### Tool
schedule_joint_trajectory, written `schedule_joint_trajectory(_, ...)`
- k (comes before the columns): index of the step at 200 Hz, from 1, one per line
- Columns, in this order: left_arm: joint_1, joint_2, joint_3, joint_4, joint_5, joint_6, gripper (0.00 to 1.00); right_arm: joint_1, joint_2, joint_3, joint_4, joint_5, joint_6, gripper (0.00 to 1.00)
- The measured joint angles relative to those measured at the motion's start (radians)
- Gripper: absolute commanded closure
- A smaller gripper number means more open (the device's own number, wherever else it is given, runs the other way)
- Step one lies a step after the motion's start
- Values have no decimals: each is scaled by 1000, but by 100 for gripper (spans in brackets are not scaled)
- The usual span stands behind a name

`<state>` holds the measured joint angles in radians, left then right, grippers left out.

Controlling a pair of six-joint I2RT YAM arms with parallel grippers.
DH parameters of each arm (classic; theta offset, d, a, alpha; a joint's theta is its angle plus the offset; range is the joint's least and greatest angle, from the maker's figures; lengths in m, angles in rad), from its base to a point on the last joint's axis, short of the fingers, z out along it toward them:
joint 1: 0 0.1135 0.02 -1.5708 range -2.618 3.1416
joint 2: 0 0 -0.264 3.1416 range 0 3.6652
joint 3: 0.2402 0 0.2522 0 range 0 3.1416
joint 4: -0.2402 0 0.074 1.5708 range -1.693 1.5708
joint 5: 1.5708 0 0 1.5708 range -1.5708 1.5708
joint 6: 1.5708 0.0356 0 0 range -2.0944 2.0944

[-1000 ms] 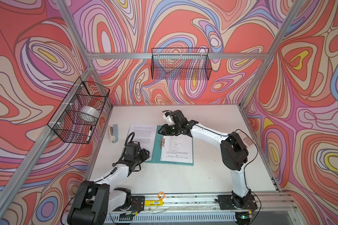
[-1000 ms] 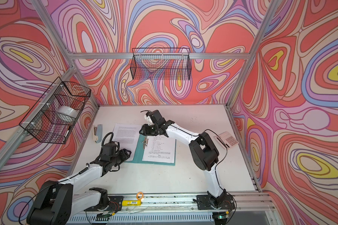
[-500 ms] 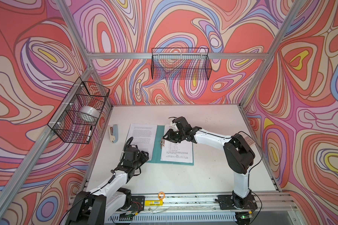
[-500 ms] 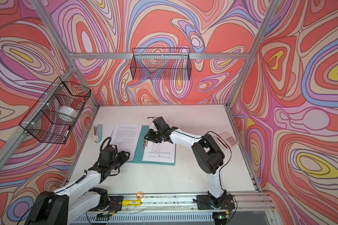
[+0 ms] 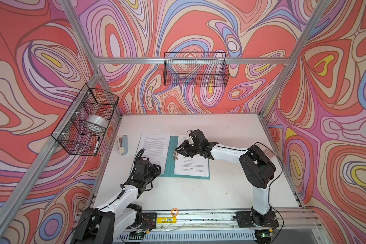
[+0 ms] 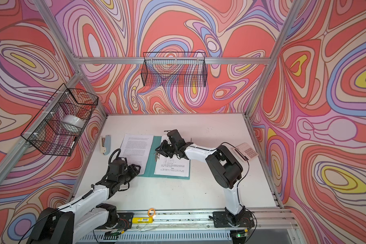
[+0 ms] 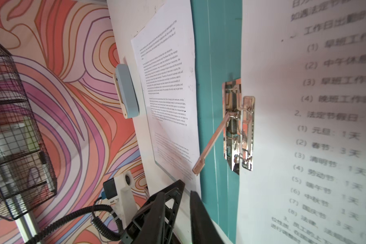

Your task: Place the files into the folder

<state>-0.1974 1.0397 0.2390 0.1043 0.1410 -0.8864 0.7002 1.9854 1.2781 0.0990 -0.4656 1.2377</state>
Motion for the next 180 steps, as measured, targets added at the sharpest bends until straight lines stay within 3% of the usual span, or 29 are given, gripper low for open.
schedule_joint_trajectory(72, 0, 0, 0, 0, 0, 2, 43, 0, 61, -23, 90, -35, 92, 76)
schedule_joint_trajectory(180, 0, -4, 0, -5, -4, 3, 42, 4, 98, -27, 159, -59, 119, 76)
